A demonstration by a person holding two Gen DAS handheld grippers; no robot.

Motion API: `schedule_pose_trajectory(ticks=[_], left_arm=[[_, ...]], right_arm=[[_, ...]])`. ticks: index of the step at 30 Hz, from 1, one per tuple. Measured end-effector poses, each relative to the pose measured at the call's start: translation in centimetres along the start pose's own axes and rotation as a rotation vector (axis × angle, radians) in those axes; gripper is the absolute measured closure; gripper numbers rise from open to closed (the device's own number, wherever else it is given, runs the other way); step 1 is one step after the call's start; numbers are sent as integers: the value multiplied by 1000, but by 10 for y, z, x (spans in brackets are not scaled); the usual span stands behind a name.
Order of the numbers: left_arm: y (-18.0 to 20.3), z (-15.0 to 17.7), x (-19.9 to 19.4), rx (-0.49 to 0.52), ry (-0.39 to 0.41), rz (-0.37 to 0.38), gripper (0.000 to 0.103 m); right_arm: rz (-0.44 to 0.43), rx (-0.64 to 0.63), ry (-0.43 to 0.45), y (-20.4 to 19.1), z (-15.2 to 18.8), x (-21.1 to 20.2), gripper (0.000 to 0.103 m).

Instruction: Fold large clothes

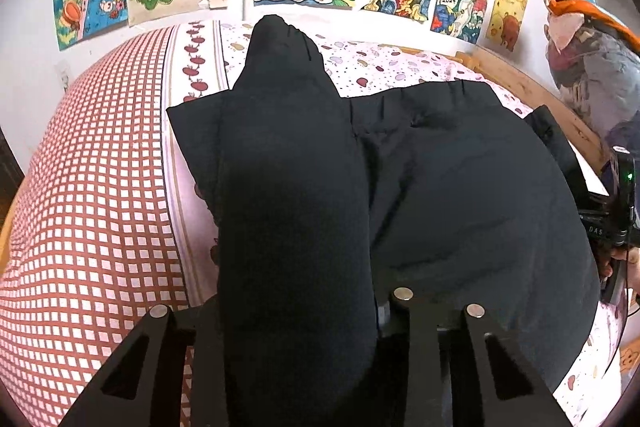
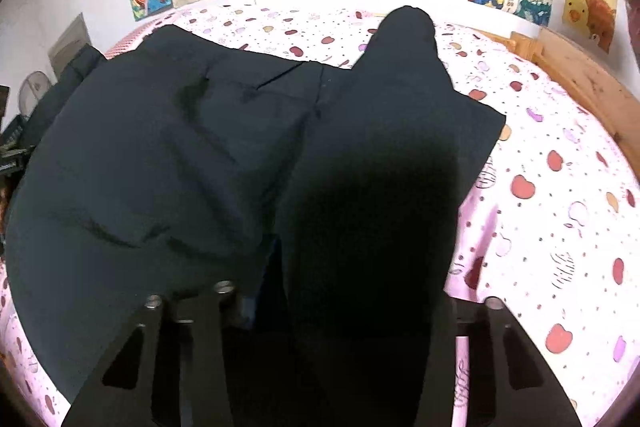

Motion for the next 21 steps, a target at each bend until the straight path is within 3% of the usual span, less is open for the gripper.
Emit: schedule_pose_trajectory(ticks=[5, 8, 21], left_arm=[[5, -1, -13, -6, 15, -30, 77], [8, -6, -29, -20, 48, -37, 80], [21, -26, -119, -21, 205, -26, 84]], right_arm=[[30, -13, 13, -8, -3, -13, 81], [26, -24, 43, -13, -10, -29, 85], [-5, -2, 242, -31, -51, -116, 88]])
Point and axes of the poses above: each gripper's, at about its wrist camera, not at the fingertips, and x roughly the way its jaws point, y to its right, z to its underside, the point moved 10 cm from there along x, roughly the way its jaws point, and after that the axes turned 10 degrees about y, right-handed, at the moved point
